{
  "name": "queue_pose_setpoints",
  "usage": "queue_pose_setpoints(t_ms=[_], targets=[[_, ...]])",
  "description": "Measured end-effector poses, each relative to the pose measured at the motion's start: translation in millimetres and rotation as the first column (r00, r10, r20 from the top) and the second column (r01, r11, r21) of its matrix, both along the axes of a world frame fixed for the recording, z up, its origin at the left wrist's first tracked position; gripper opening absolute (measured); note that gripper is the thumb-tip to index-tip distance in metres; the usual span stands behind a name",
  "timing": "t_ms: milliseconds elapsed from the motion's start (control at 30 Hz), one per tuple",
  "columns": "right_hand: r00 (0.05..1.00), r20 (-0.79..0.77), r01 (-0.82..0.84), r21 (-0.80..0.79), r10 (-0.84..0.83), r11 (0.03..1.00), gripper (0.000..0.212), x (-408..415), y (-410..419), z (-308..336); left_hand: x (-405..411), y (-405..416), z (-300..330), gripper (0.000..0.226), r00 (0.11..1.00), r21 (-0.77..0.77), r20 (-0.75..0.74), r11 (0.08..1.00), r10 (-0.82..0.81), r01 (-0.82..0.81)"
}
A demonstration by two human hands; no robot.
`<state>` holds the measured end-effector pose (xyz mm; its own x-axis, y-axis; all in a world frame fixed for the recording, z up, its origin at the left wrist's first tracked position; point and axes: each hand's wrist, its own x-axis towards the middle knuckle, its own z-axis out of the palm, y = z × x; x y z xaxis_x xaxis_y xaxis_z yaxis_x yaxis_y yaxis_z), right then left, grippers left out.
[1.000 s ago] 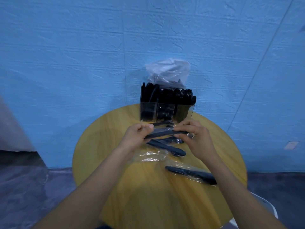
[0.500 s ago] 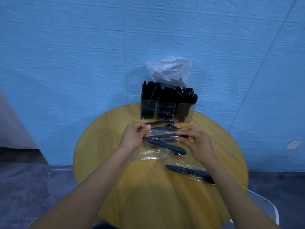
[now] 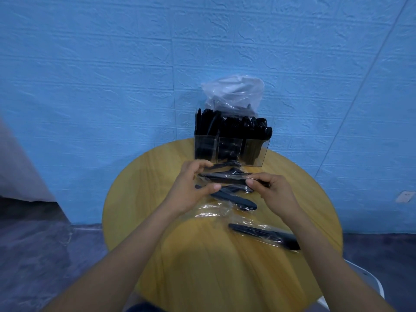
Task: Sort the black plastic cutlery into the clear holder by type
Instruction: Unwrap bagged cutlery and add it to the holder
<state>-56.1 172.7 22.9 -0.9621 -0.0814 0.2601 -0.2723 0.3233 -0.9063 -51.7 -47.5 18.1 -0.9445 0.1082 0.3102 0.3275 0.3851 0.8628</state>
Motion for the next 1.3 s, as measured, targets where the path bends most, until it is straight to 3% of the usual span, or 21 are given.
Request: queue_pose_setpoints(t_ms=[100,200,367,467,767,900,1033,1300], targets=[[1.000,0.018,-0.022,0.001,0.022,1.000,0.010,2,-5,3,-2,4,1,0.015,0.996,0.000,-0.060,0.998,0.067,-0.067],[1.000,0.009,-0.011,0.013,0.011,1.000,0.009,4,-6,6,-4,6,3,0.013,0.993,0.102,-0.056,0.990,0.107,-0.101],[1.000,-0.015,0.023,0.091,-0.022,0.996,0.002,2,-3,10,-5,9,5,0.016,0.993,0.120,-0.029,0.987,0.113,-0.109],[0.999,0.025,0.036,0.051,-0.037,0.998,0.006,0,-2,12,-7,7,5,0.018,0.995,0.215,0.021,0.972,0.094,-0.096],[0.988,0.134,0.084,-0.011,-0.082,0.996,0.015,-1,-4,8,-7,7,3,0.020,0.997,0.274,0.073,0.960,0.034,-0.053],[0.983,0.158,0.096,-0.034,-0.090,0.995,0.018,-1,-2,10,-3,5,4,0.012,0.999,0.257,0.032,0.967,-0.003,-0.006],[0.977,0.200,0.088,-0.060,-0.074,0.994,0.019,-1,-2,11,-3,6,6,0.017,0.998,0.275,-0.004,0.960,0.061,-0.057],[0.968,0.250,0.060,-0.113,-0.030,0.992,0.021,-4,-6,17,0,13,10,0.015,0.991,0.530,0.129,0.842,0.041,-0.103]])
